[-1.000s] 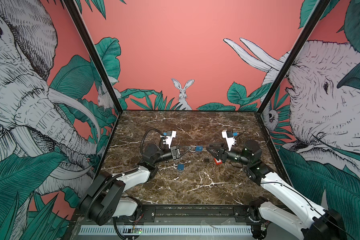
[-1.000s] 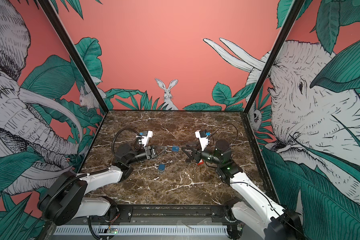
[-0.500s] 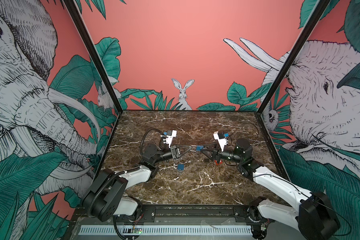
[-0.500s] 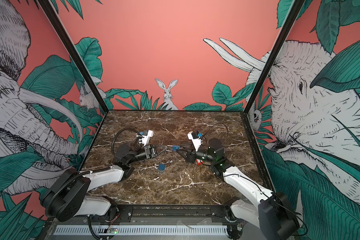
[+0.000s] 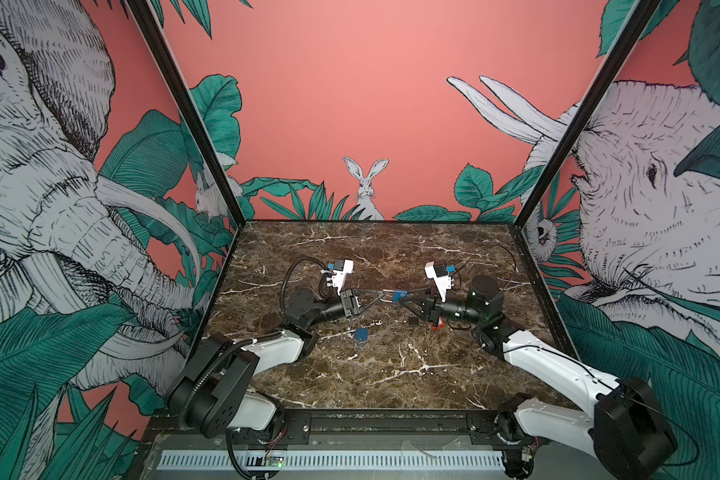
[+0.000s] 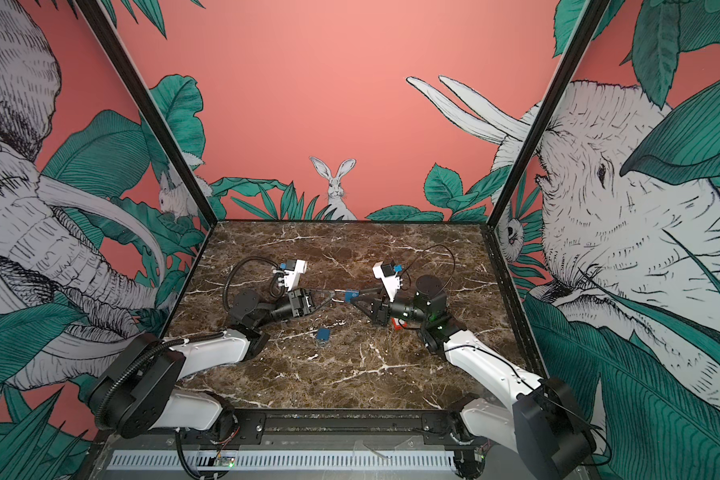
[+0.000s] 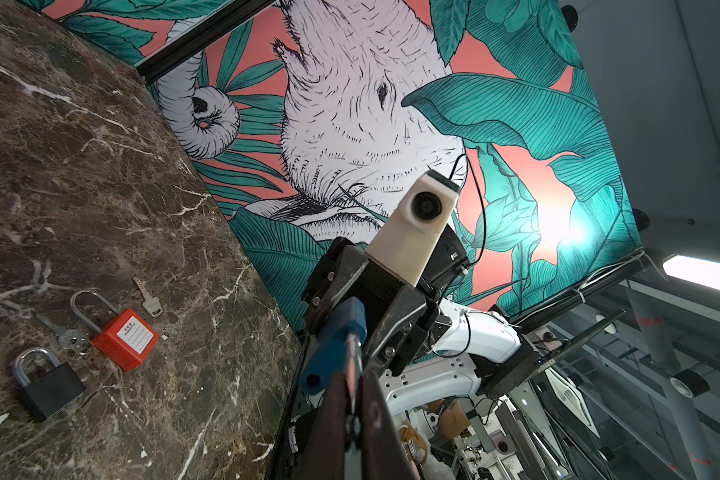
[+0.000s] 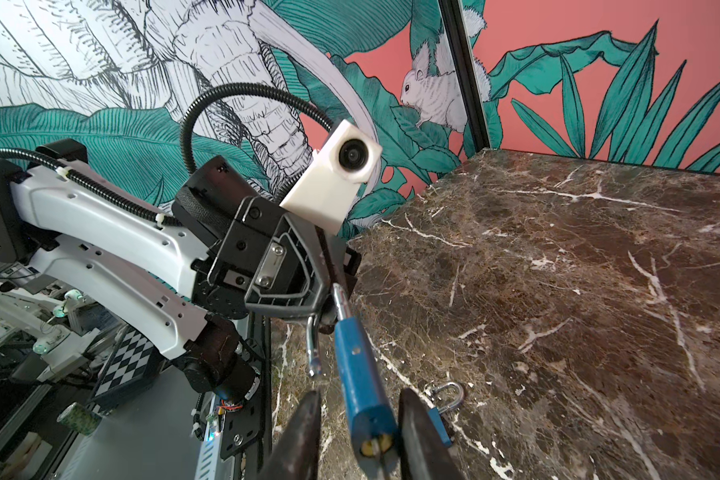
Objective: Lock with the key
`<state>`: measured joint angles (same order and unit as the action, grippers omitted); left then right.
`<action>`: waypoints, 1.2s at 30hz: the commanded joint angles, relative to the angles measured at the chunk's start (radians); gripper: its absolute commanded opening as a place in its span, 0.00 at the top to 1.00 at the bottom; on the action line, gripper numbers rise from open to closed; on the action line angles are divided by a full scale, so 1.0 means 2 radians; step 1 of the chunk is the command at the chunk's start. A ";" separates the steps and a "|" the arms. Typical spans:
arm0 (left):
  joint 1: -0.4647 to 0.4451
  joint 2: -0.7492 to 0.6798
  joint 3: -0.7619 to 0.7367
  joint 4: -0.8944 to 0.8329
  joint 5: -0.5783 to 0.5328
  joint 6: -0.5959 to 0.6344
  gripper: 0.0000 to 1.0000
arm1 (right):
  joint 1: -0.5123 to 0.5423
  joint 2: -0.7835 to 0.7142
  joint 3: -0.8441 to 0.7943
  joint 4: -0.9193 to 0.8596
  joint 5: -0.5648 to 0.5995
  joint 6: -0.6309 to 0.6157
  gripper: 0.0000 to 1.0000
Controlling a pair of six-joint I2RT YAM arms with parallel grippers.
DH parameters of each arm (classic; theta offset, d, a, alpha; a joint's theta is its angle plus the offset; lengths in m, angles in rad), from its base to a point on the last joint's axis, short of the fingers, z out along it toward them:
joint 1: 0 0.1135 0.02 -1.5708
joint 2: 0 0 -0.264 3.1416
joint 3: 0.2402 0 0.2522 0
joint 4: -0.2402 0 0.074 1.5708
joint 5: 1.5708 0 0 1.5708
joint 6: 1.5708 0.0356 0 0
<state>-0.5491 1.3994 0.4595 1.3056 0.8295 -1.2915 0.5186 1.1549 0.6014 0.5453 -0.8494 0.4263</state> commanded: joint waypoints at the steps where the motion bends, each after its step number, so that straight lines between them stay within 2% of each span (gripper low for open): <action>1: -0.001 -0.003 0.010 0.041 0.002 -0.009 1.00 | 0.004 0.000 0.012 0.044 -0.010 0.014 0.73; 7: -0.002 -0.001 0.009 0.039 0.003 -0.007 1.00 | 0.005 0.009 0.016 0.051 -0.023 0.032 0.83; 11: -0.002 0.000 0.010 0.030 0.005 0.001 1.00 | 0.005 0.022 0.022 0.073 -0.046 0.065 1.00; 14: -0.001 -0.003 0.012 0.008 0.013 0.019 1.00 | 0.005 0.025 0.026 0.053 -0.058 0.081 1.00; 19: -0.005 -0.046 0.019 -0.125 0.016 0.108 1.00 | 0.005 0.026 0.019 0.054 -0.073 0.120 1.00; 23: -0.005 -0.079 0.020 -0.190 0.013 0.150 1.00 | 0.004 0.025 0.021 0.036 -0.075 0.130 1.00; 32: -0.007 -0.087 0.015 -0.200 0.017 0.157 0.88 | -0.004 0.024 0.020 0.043 -0.071 0.139 1.00; 36: -0.007 -0.090 0.015 -0.200 0.019 0.159 0.86 | -0.006 0.029 0.021 0.055 -0.072 0.151 1.00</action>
<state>-0.5503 1.2392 0.4759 0.9161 0.8310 -1.0042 0.5098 1.2110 0.6163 0.5655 -0.9840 0.6949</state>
